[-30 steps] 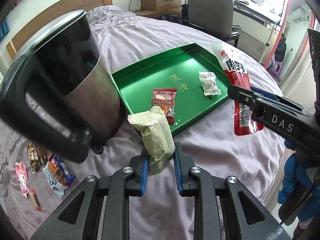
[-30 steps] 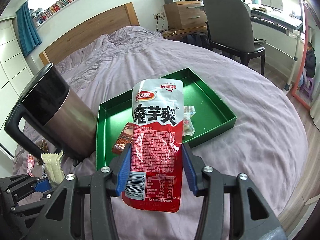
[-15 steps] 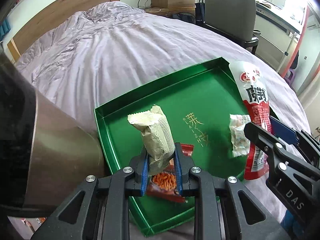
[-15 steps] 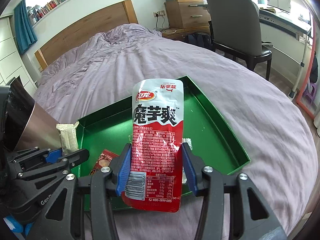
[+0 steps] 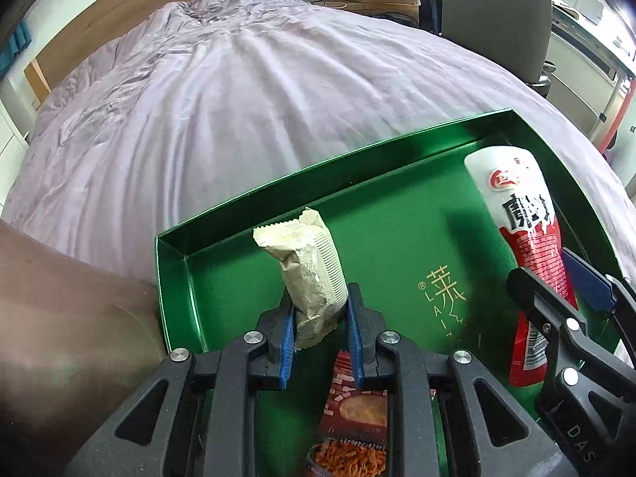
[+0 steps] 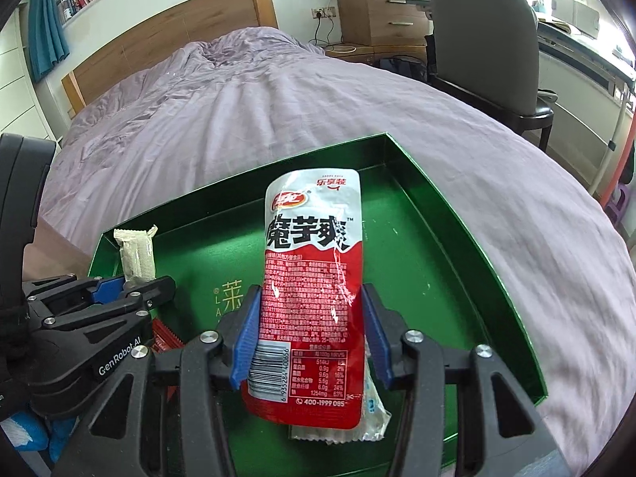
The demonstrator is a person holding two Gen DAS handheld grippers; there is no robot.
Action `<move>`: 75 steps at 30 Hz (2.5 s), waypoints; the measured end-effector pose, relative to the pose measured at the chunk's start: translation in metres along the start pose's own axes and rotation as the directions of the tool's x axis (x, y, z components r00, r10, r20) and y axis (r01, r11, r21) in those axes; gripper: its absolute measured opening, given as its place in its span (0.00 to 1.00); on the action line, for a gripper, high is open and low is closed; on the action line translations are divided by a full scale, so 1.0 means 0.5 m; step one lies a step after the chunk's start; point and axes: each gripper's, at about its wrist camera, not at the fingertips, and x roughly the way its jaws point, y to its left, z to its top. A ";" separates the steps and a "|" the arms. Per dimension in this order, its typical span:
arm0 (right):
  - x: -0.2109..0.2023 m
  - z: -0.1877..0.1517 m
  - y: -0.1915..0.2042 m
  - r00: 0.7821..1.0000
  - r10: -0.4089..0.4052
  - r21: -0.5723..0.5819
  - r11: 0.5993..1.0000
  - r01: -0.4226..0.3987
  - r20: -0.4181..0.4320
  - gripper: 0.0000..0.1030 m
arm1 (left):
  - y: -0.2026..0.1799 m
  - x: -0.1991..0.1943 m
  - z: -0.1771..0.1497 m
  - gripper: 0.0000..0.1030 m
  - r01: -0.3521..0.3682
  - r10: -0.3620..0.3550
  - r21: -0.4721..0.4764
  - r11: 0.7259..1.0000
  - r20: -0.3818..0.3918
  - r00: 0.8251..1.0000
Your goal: Organize snacks
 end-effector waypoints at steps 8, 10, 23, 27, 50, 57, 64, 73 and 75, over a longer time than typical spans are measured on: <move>0.024 -0.002 0.008 1.000 -0.018 -0.032 0.999 0.017 -0.020 1.00 | -0.007 0.001 0.001 0.19 0.007 -0.007 -0.004 1.000 0.019 1.000; 0.023 -0.001 0.009 1.000 -0.019 -0.037 0.999 0.019 -0.021 1.00 | -0.005 0.003 0.002 0.19 0.006 -0.006 0.000 1.000 0.020 1.000; 0.015 0.000 0.013 0.999 -0.026 -0.030 0.999 0.025 -0.029 1.00 | 0.006 -0.018 0.005 0.46 0.020 -0.019 -0.028 0.999 0.040 0.999; -0.007 -0.002 0.007 1.000 -0.016 -0.016 1.000 0.016 -0.017 1.00 | 0.001 -0.039 0.001 0.48 0.024 -0.023 -0.014 1.000 0.053 0.998; -0.231 -0.024 -0.008 0.996 -0.048 0.040 0.998 0.045 0.071 1.00 | -0.010 -0.222 -0.108 0.52 0.090 -0.091 0.017 0.996 0.102 0.991; -0.314 -0.065 0.021 0.996 -0.033 0.053 0.998 0.029 0.086 1.00 | 0.027 -0.297 -0.182 0.52 0.097 -0.096 -0.004 0.995 0.128 0.987; -0.384 -0.116 0.088 0.996 -0.006 0.029 1.000 0.004 0.089 1.00 | 0.110 -0.363 -0.264 0.53 0.059 -0.050 -0.046 0.997 0.167 0.985; -0.431 -0.182 0.214 0.995 0.058 -0.046 0.997 -0.055 0.077 1.00 | 0.258 -0.422 -0.382 0.53 -0.050 0.076 -0.129 0.990 0.211 0.974; -0.433 -0.200 0.244 0.995 0.072 -0.066 0.996 -0.068 0.068 1.00 | 0.295 -0.427 -0.411 0.53 -0.062 0.094 -0.158 0.985 0.204 0.974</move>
